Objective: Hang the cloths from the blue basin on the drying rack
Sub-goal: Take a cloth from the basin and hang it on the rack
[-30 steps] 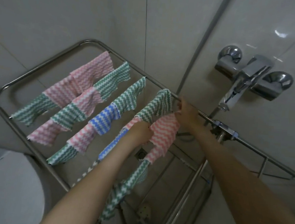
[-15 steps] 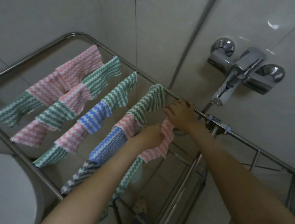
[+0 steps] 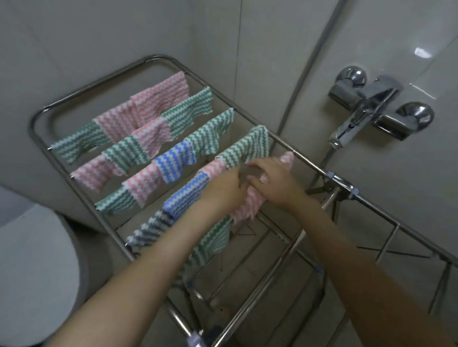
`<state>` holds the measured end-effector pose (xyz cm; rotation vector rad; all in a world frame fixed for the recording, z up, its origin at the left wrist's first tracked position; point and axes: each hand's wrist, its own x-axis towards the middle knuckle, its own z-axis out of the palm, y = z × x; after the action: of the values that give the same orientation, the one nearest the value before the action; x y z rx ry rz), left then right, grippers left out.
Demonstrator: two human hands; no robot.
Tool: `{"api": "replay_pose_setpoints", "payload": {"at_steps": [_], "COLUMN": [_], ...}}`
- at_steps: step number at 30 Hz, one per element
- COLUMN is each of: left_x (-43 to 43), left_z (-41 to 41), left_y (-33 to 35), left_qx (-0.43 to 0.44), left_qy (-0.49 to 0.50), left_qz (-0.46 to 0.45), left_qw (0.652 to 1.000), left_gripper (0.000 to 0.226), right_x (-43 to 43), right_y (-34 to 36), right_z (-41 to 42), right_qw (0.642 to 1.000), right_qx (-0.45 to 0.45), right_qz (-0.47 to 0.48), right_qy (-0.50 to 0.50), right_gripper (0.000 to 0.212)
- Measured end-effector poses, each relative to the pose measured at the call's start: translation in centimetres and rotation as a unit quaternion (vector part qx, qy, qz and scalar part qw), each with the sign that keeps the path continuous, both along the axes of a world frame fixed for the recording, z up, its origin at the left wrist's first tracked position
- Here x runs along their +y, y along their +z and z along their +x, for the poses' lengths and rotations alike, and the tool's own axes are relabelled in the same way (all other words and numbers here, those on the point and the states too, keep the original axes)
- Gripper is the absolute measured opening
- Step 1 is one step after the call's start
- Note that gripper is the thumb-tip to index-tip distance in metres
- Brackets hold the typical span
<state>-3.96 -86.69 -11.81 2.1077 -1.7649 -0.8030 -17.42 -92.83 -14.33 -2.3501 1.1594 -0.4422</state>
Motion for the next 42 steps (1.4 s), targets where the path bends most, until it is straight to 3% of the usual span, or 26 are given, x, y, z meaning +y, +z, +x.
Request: {"api": "replay_pose_setpoints", "payload": {"at_steps": [3, 9, 14, 17, 22, 32, 37, 42], "left_x": [4.1, 15.4, 25.9, 32.4, 43.2, 63.6, 72.4, 80.2], "left_z": [0.6, 2.1, 3.3, 4.7, 7.0, 11.2, 10.7, 8.5], "left_y": [1.5, 4.1, 5.7, 6.4, 7.7, 9.1, 8.3, 6.5], "left_qx": [-0.016, -0.059, -0.076, -0.059, -0.031, -0.072, -0.061, -0.011], "left_qy": [0.051, 0.182, 0.296, 0.371, 0.505, 0.685, 0.751, 0.79], "left_qz": [-0.019, -0.037, -0.04, -0.021, -0.02, -0.011, 0.003, 0.051], "left_qw": [0.998, 0.981, 0.951, 0.926, 0.862, 0.725, 0.658, 0.61], "left_gripper": [0.032, 0.016, 0.015, 0.014, 0.014, 0.017, 0.023, 0.032], "right_x": [2.8, 11.7, 19.5, 24.0, 32.3, 54.4, 63.9, 71.4], "right_y": [1.2, 3.1, 4.4, 5.5, 7.5, 10.6, 9.8, 7.8], "right_z": [1.4, 4.3, 7.8, 10.5, 16.1, 28.4, 31.3, 32.7], "right_qw": [0.999, 0.985, 0.959, 0.935, 0.881, 0.716, 0.659, 0.616], "right_qx": [-0.016, -0.087, -0.062, -0.059, -0.054, -0.008, 0.043, 0.125], "right_qz": [0.008, -0.006, -0.016, -0.021, -0.008, 0.052, 0.084, 0.083], "right_qy": [0.032, 0.148, 0.277, 0.349, 0.471, 0.696, 0.746, 0.774], "right_gripper": [0.039, 0.022, 0.037, 0.029, 0.027, 0.036, 0.041, 0.065]}}
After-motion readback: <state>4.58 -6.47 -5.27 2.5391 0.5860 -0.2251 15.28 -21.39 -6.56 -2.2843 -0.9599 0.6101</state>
